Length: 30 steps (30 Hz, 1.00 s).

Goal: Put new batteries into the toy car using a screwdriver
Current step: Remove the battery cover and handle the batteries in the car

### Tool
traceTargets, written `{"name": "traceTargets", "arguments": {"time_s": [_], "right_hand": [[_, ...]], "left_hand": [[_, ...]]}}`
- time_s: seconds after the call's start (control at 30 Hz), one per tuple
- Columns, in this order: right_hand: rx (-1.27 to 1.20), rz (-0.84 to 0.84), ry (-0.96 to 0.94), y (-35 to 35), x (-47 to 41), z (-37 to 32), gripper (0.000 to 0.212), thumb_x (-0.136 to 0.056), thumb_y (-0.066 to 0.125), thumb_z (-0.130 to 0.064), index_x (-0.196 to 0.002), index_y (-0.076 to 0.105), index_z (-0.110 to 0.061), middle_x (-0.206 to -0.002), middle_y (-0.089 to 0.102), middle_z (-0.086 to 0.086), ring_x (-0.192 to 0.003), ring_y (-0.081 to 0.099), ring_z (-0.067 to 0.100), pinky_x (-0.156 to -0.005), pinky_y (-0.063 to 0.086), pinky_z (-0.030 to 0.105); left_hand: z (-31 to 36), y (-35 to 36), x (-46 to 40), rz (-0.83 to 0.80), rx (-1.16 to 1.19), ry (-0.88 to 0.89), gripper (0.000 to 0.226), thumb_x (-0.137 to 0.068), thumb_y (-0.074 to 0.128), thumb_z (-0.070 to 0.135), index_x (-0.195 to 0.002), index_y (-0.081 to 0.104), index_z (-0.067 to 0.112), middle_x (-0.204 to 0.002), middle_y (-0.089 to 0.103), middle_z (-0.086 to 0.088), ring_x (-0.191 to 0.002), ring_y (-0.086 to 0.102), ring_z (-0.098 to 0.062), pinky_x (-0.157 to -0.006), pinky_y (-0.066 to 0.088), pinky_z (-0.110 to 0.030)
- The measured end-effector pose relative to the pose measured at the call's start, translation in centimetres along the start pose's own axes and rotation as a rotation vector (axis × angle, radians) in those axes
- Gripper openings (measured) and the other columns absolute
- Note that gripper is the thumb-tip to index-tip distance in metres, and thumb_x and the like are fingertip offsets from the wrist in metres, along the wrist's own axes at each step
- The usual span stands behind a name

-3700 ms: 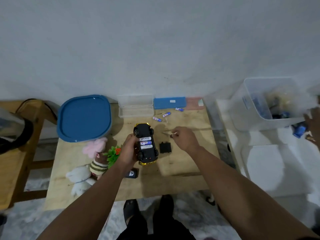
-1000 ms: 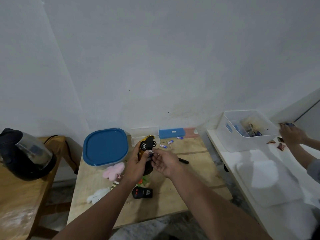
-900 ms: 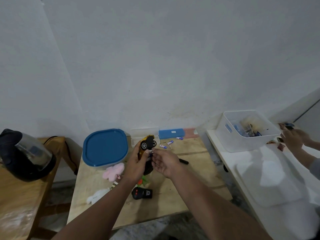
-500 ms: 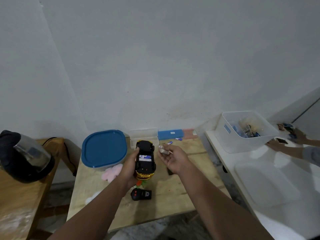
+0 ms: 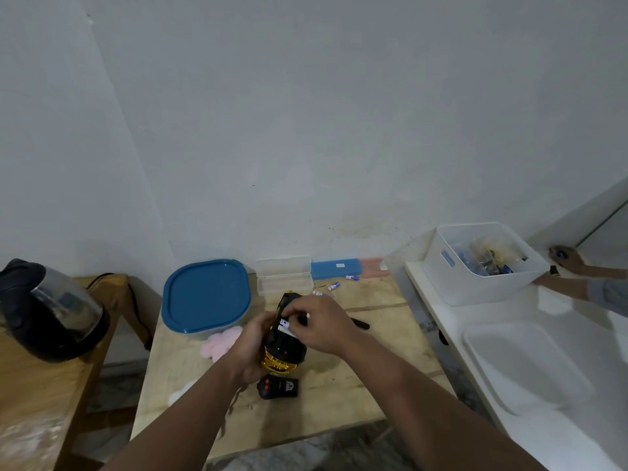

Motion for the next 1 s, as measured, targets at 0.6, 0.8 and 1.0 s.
{"name": "traceTargets", "arguments": {"time_s": [0.6,0.8,1.0], "right_hand": [[0.305,-0.121,-0.222,0.9,0.7,-2.2,0.007,-0.088,0.05,-0.021,-0.092,0.045,-0.022,-0.077,0.051,-0.005,-0.067,0.045,0.02,-0.058,0.034,0.032],[0.121,-0.052,-0.112,0.7,1.3,-1.2,0.017,-0.087,0.059,-0.037,-0.096,0.047,-0.028,-0.08,0.061,-0.008,-0.071,0.058,0.016,-0.06,0.05,0.037],[-0.462,0.344,0.297,-1.2,1.9,3.8,0.009,-0.095,0.06,-0.018,-0.098,0.065,-0.024,-0.072,0.064,-0.002,-0.064,0.06,0.006,-0.062,0.05,0.024]], "left_hand": [[-0.7,-0.3,0.3,0.065,-0.182,-0.068,0.041,-0.102,0.058,0.036,-0.118,0.069,-0.001,-0.092,0.074,-0.02,-0.077,0.074,-0.032,-0.07,0.06,-0.039],[-0.4,-0.4,0.5,0.044,-0.153,-0.035,0.045,-0.103,0.056,0.042,-0.121,0.073,0.004,-0.106,0.076,-0.019,-0.086,0.075,-0.03,-0.073,0.058,-0.038],[-0.3,-1.1,-0.7,0.065,-0.064,0.04,0.055,-0.102,0.054,0.048,-0.129,0.068,0.002,-0.102,0.074,-0.023,-0.083,0.073,-0.033,-0.081,0.056,-0.042]]}}
Point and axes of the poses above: each hand's wrist, its own x-axis away from the middle knuckle, its own y-axis out of the palm, z = x × y, the point moved 8 cm from there along -x, towards the middle knuckle
